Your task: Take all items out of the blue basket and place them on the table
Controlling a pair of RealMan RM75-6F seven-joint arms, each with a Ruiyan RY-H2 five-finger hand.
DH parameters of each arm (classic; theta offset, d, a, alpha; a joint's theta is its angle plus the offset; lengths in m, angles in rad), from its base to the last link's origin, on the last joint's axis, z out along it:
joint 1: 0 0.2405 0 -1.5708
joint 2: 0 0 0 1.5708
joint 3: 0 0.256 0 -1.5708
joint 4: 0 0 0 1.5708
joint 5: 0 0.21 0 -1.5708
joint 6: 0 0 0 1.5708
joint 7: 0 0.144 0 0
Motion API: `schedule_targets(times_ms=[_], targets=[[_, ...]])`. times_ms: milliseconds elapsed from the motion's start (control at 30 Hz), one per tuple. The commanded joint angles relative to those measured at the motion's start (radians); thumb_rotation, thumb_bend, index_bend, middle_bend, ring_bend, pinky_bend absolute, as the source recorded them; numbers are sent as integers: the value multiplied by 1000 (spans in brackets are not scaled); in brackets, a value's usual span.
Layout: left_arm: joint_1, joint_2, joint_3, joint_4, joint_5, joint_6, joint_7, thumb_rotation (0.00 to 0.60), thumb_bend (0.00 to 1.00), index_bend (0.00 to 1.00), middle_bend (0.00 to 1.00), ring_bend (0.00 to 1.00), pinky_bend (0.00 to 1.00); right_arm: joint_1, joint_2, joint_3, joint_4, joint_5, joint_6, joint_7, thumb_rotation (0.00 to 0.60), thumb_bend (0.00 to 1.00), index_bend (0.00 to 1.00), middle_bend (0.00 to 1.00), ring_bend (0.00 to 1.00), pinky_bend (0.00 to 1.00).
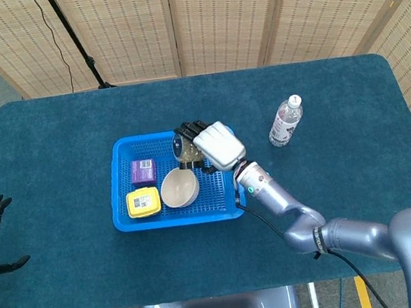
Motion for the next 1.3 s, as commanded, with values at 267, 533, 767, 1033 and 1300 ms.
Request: schedule_targets(times_ms=[267, 533, 767, 1033, 1300], targets=[[-3, 2, 12, -6, 34, -2, -1, 600, 57, 0, 0, 0, 0, -208, 353, -38, -272, -60, 111, 36, 600, 223, 474, 540, 523, 583], [-8, -5, 20, -19, 46, -7, 25, 600, 57, 0, 0, 0, 0, -342, 489, -161, -325, -206, 165, 155, 600, 223, 476, 542, 523, 583], [-8, -10, 21, -22, 42, -7, 39, 600, 57, 0, 0, 0, 0, -378, 468, -209, -231, -242, 151, 206, 600, 224, 424, 508, 493, 576], [-7, -7, 24, -17, 41, -9, 24, 600, 57, 0, 0, 0, 0, -338, 313, -248, 41, -226, -30, 300, 600, 9, 71, 10, 0, 171], [-4, -5, 25, -8, 35, -7, 9, 600, 56, 0, 0, 0, 0, -320, 309, -260, 96, -248, -89, 353, 600, 0, 13, 0, 0, 53]])
